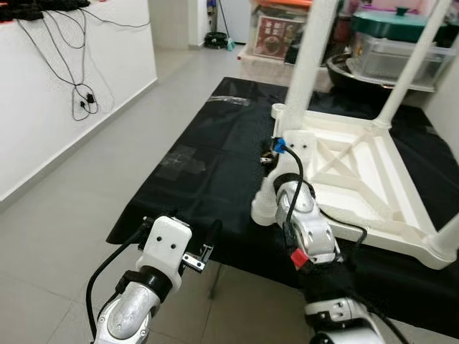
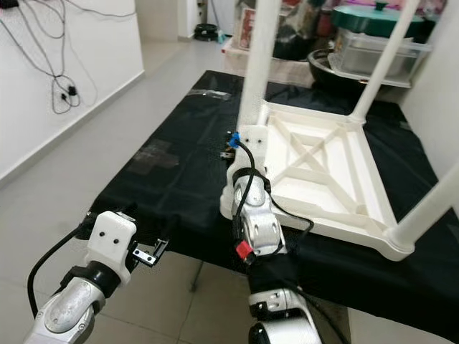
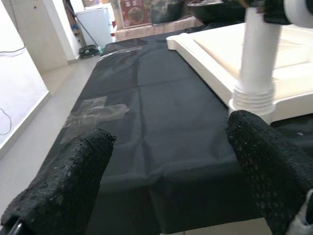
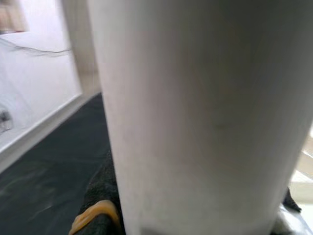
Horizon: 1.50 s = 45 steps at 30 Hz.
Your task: Building children table
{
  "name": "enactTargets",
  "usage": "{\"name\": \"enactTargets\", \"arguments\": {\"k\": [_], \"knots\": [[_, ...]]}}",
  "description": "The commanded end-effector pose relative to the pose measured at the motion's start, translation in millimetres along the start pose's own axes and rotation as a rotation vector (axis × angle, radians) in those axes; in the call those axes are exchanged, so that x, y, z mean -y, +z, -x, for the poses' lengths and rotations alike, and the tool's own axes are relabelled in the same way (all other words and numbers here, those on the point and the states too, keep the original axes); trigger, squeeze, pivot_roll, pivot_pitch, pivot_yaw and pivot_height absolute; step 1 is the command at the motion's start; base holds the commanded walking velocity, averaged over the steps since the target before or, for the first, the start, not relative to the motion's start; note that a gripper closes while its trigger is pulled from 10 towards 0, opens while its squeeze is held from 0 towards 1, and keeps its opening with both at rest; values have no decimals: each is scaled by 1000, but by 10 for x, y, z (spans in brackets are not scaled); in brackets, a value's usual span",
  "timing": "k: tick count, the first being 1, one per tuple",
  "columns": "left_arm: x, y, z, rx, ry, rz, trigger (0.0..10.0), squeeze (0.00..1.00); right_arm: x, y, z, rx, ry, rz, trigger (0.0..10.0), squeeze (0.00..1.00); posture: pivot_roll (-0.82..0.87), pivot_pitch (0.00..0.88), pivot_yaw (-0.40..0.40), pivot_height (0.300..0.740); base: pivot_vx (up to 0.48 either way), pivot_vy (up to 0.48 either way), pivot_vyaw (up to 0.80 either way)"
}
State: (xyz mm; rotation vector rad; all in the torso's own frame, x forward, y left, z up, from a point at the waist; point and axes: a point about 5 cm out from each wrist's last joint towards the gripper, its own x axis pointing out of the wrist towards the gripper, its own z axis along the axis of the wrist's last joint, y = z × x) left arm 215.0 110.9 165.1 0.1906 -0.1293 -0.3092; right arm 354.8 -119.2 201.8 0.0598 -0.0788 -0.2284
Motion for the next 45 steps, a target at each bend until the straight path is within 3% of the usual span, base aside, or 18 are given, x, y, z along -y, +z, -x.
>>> {"name": "enactTargets", "arguments": {"k": [1, 3, 6, 7, 8, 9, 11, 12, 13, 19, 20, 21, 26, 34, 45], "knots": [[-5, -4, 4, -8, -2, 0, 10000, 0, 264, -314, 29, -136, -160, 32, 0, 0, 137, 105, -55, 740, 0, 0, 0], [6, -1, -1, -7, -5, 2, 10000, 0, 183, -314, 76, -151, -231, -1, 0, 0, 138, 105, -57, 740, 0, 0, 0], [13, -1, -2, -7, -6, 4, 10000, 0, 122, -312, 88, -162, -238, -18, 0, 0, 139, 106, -56, 740, 0, 0, 0], [16, -1, -1, -7, -8, 5, 10000, 0, 46, -285, 95, -157, -223, -36, 5255, 0, 139, 106, -56, 740, 0, 0, 0], [17, -1, 0, -8, -8, 6, 10000, 0, 0, -261, 105, -152, -217, -46, 5255, 0, 139, 106, -56, 740, 0, 0, 0], [18, -2, 0, -8, -9, 6, 10000, 0, -38, -226, 107, -135, -198, -48, 10000, 0, 137, 108, -56, 740, 0, 0, 0], [18, -3, 1, -9, -8, 6, 10000, 0, -64, -193, 110, -119, -182, -48, 10000, 0, 137, 108, -58, 740, 0, 0, 0], [19, -4, 2, -9, -8, 6, 10000, 0, -72, -174, 111, -106, -174, -44, 10000, 243, 136, 108, -58, 740, 0, 0, 0], [19, -4, 2, -9, -7, 7, 10000, 0, -72, -164, 110, -101, -170, -42, 10000, 1000, 136, 108, -57, 740, 0, 0, 0], [22, -12, 8, -12, -6, 8, 10000, 0, -33, -137, 106, -74, -177, -16, 10000, 1000, 135, 108, -58, 740, 0, 0, 0], [24, -13, 8, -12, -6, 9, 10000, 0, -32, -136, 104, -76, -171, -17, 10000, 161, 135, 107, -57, 740, 0, 0, 0], [26, -14, 10, -13, -7, 9, 10000, 0, -34, -130, 108, -71, -159, -21, 10000, 0, 134, 106, -57, 740, 0, 0, 0], [32, -15, 12, -13, -8, 11, 10000, 0, -39, -95, 120, -37, -130, -7, 10000, 0, 136, 104, -56, 740, 0, 0, 0], [36, -19, 4, -11, -6, 12, 10000, 0, 25, 113, 151, 165, 43, 47, 10000, 0, 127, 93, -54, 740, 0, 0, 0], [46, -17, -6, -7, -6, 14, 10000, 0, 135, 150, 107, 234, 213, 25, 10000, 0, 126, 84, -53, 740, 0, 0, 0]]}}
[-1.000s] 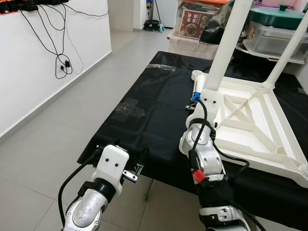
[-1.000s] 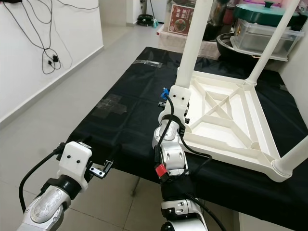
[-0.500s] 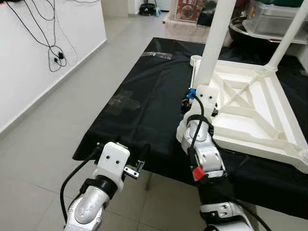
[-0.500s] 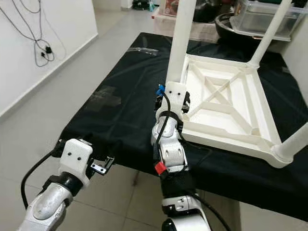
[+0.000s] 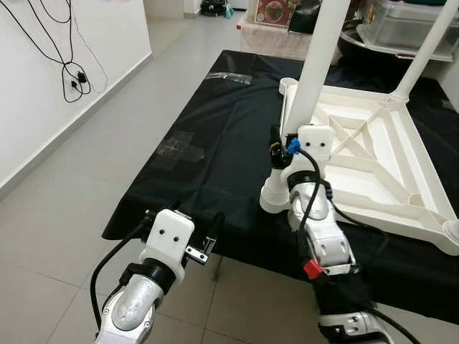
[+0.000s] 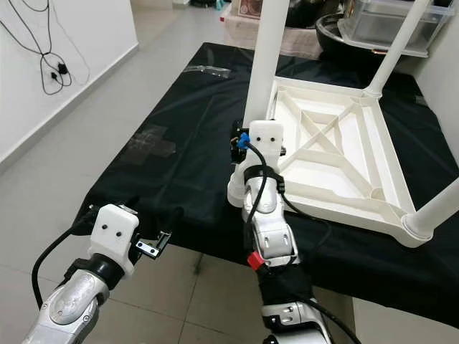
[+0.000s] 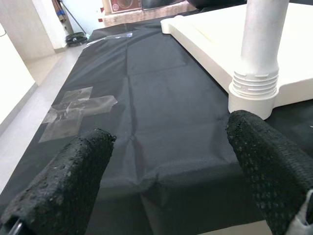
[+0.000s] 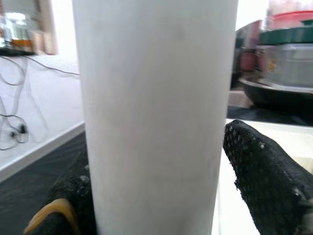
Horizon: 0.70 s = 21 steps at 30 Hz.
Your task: Building children table
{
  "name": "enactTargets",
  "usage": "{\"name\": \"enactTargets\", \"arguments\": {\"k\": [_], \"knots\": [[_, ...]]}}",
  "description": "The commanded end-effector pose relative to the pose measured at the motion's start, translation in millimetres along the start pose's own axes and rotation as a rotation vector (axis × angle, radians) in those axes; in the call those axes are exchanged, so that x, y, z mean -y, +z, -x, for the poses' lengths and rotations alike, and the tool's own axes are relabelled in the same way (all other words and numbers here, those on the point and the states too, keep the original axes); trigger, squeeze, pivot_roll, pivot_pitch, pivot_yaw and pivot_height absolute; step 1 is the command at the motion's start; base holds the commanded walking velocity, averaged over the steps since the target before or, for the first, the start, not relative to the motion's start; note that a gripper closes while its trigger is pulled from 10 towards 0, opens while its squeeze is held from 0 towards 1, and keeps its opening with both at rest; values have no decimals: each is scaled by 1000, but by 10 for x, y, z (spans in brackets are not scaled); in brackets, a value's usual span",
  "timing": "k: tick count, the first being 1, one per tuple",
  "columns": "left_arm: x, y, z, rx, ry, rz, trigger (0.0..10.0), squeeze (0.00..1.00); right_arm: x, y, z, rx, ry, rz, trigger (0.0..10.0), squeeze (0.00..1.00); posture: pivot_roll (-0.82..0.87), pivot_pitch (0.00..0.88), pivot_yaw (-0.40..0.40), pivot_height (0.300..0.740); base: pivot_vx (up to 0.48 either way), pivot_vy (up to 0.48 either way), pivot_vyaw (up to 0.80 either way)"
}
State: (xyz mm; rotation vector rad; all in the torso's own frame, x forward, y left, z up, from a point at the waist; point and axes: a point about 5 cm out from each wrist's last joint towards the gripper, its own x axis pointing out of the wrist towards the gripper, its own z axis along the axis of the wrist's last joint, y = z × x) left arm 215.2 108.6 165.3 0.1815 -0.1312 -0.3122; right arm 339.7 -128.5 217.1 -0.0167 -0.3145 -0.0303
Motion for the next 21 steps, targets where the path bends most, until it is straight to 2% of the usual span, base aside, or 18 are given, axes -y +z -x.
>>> {"name": "enactTargets", "arguments": {"k": [1, 2, 5, 7, 21], "knots": [[27, -22, 3, -9, -4, 6, 10000, 0, 23, -46, -6, -15, 55, -42, 10000, 0, 128, 83, -51, 740, 0, 0, 0], [28, -22, 3, -9, -4, 6, 10000, 0, 20, -72, -16, -30, 112, -60, 10000, 0, 128, 81, -52, 740, 0, 0, 0], [29, -21, 3, -9, -4, 6, 10000, 0, 28, -99, -32, -46, 161, -74, 10000, 0, 131, 81, -54, 740, 0, 0, 0], [29, -19, 2, -8, -4, 6, 10000, 0, 62, -151, -92, -89, 260, -109, 10000, 0, 131, 80, -56, 740, 0, 0, 0], [44, 3, -10, -1, -5, 5, 10000, 0, 228, -254, -328, -179, 425, -158, 10000, 0, 135, 87, -66, 740, 0, 0, 0]]}}
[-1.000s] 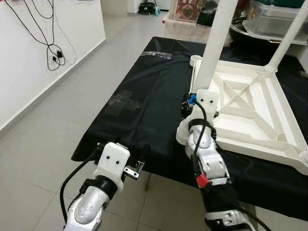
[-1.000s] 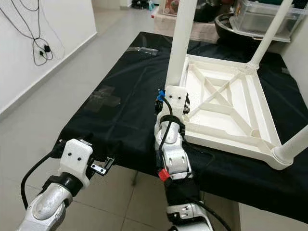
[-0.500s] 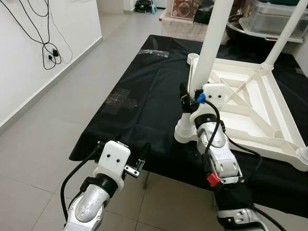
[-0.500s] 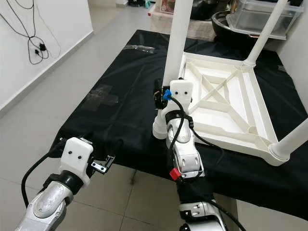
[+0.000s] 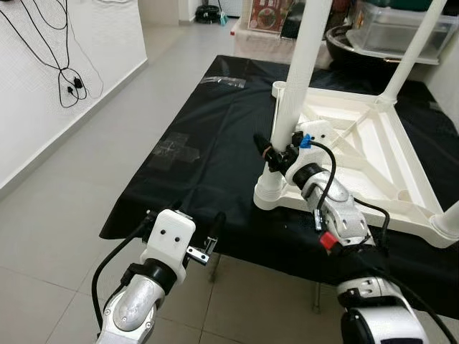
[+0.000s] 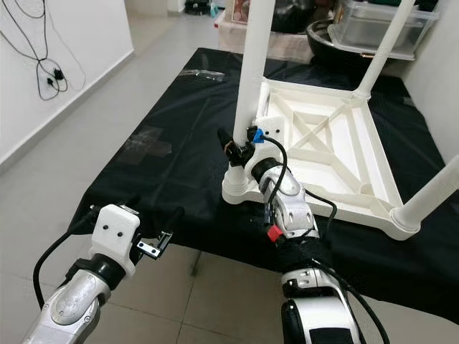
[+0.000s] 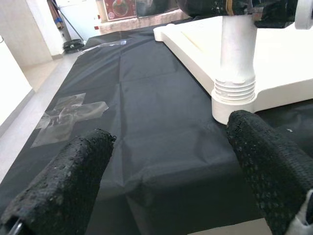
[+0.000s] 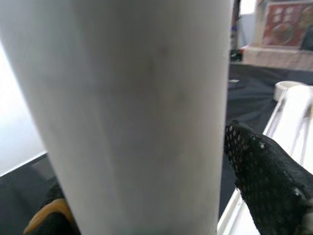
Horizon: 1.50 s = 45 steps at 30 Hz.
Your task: Building children table
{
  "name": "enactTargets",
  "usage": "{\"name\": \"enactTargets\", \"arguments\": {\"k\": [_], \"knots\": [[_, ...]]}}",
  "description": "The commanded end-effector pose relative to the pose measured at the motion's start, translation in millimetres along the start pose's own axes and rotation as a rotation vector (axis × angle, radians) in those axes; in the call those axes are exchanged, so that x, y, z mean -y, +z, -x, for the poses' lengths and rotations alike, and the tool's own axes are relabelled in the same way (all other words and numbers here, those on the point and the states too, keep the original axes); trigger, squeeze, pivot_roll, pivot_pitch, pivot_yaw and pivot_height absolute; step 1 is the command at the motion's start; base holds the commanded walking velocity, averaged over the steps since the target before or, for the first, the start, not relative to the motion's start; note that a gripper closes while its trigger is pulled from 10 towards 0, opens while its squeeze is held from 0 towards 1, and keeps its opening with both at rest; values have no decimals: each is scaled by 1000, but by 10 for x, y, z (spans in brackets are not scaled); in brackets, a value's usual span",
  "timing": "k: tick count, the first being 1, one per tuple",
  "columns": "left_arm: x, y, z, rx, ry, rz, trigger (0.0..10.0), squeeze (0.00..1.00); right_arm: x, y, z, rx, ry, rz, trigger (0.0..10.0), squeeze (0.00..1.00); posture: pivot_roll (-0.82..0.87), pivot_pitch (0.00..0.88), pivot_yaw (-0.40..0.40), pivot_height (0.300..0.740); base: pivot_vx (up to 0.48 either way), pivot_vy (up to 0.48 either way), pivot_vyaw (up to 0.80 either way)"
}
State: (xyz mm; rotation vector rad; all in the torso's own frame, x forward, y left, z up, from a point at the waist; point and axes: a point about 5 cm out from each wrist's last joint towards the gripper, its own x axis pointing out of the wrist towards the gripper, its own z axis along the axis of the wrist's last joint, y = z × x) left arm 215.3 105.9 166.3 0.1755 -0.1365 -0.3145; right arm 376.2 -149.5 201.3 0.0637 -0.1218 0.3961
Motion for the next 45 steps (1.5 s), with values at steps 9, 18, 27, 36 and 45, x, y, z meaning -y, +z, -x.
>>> {"name": "enactTargets", "arguments": {"k": [9, 18, 27, 36, 45], "knots": [[30, -12, 10, -9, -1, 3, 10000, 0, 90, 73, -55, -19, 170, -24, 10000, 0, 135, 93, -66, 740, 0, 0, 0], [35, -12, 10, -11, -2, 4, 10000, 0, 140, 136, -115, -16, 209, -12, 10000, 0, 138, 97, -71, 740, 0, 0, 0], [43, -9, 17, -12, -2, 7, 10000, 0, 138, 189, -174, -57, 329, 6, 10000, 0, 141, 102, -73, 740, 0, 0, 0], [41, -10, 23, -14, -1, 7, 10000, 0, 120, 213, -201, -79, 400, 3, 4706, 0, 140, 104, -74, 740, 0, 0, 0], [40, -16, 24, -16, 2, 7, 10000, 0, 90, 167, -192, -77, 429, -14, 0, 0, 140, 104, -73, 740, 0, 0, 0]]}}
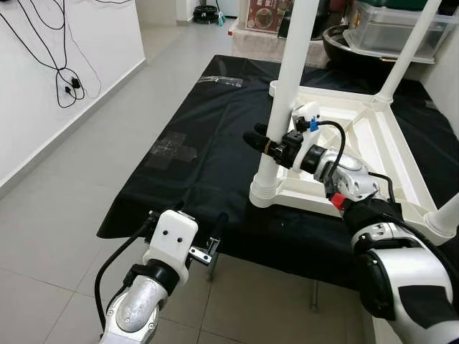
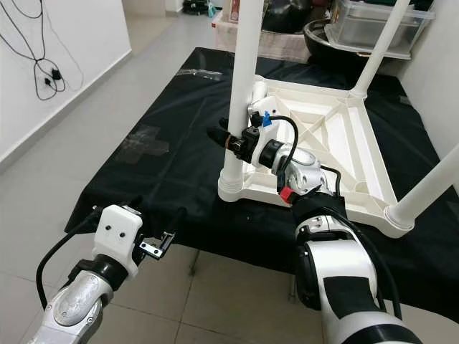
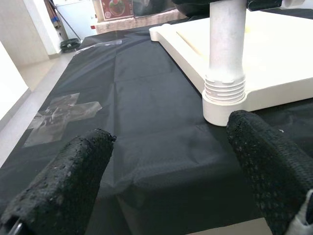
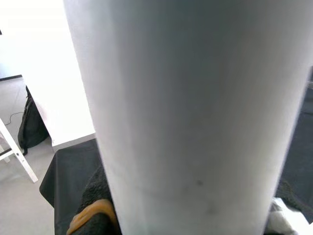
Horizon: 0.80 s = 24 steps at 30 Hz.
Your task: Building children table
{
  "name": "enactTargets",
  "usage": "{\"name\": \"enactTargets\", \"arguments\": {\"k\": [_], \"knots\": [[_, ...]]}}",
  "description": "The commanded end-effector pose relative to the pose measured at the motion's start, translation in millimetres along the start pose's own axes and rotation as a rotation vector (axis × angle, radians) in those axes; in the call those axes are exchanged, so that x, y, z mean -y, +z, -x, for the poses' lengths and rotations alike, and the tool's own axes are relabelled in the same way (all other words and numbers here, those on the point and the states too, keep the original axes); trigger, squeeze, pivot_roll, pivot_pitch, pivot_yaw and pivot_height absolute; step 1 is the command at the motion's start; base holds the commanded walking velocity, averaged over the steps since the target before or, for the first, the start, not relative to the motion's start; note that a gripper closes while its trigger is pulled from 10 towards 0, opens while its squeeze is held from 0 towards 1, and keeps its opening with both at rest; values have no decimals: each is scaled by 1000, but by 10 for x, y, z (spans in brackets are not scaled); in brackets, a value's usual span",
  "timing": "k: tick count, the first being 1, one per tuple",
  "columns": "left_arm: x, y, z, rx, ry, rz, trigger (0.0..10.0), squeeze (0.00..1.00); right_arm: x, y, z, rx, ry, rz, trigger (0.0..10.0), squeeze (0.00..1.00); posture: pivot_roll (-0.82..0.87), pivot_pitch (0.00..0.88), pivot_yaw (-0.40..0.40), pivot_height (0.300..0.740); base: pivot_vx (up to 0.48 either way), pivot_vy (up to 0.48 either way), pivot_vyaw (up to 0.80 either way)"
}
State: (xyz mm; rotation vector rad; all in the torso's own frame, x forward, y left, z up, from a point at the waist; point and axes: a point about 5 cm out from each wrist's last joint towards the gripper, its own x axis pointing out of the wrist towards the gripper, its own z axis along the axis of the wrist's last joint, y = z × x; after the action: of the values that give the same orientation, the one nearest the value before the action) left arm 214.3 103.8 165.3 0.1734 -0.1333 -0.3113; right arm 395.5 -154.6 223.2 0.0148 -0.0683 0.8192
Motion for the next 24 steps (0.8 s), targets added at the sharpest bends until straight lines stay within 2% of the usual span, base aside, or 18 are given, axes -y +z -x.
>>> {"name": "enactTargets", "arguments": {"k": [1, 3, 5, 8, 11, 12, 13, 16, 17, 19, 20, 22, 24], "knots": [[13, -15, 22, -14, -1, 4, 10000, 0, -25, -54, -13, -1, 4, -24, 0, 0, 140, 103, -71, 740, 0, 0, 0], [13, -17, 22, -15, -1, 3, 10000, 0, -29, -67, -10, 1, 2, -25, 0, 0, 139, 103, -72, 740, 0, 0, 0], [9, -21, 19, -15, -1, 0, 10000, 0, -5, -119, 18, 24, -86, -33, 0, 0, 135, 105, -70, 740, 0, 0, 0], [7, -22, 17, -15, -1, 0, 10000, 0, 4, -138, 30, 33, -121, -37, 0, 0, 135, 105, -70, 740, 0, 0, 0], [-27, -18, 2, -11, 3, -7, 10000, 0, 65, -282, 98, 2, -387, -2, 0, 0, 135, 101, -69, 740, 0, 0, 0], [-27, -18, 2, -11, 3, -7, 10000, 0, 65, -282, 98, 2, -387, -2, 0, 0, 135, 101, -69, 740, 0, 0, 0], [-42, -16, -3, -9, 3, -13, 10000, 0, 109, -347, 163, -18, -558, 8, 0, 0, 133, 99, -67, 740, 0, 0, 0], [-70, -14, -9, -7, 6, -21, 10000, 0, 132, -431, 341, -36, -899, 33, 0, 0, 136, 95, -66, 740, 0, 0, 0], [-70, -14, -9, -7, 6, -21, 10000, 0, 132, -431, 341, -36, -899, 33, 0, 0, 136, 95, -66, 740, 0, 0, 0], [-74, -15, -7, -6, 6, -22, 10000, 0, 11, -448, 368, -49, -1059, 19, 0, 0, 134, 90, -64, 740, 0, 0, 0], [-69, -16, -8, -6, 5, -23, 10000, 0, -66, -442, 334, -51, -1091, 5, 0, 0, 137, 90, -65, 740, 0, 0, 0], [-65, -16, -8, -6, 4, -24, 10000, 0, -117, -435, 311, -50, -1110, -4, 0, 0, 137, 90, -65, 740, 0, 0, 0], [-55, -12, -8, -4, 4, -22, 10000, 0, -237, -414, 164, -42, -1141, -65, 0, 0, 142, 83, -71, 740, 0, 0, 0]]}}
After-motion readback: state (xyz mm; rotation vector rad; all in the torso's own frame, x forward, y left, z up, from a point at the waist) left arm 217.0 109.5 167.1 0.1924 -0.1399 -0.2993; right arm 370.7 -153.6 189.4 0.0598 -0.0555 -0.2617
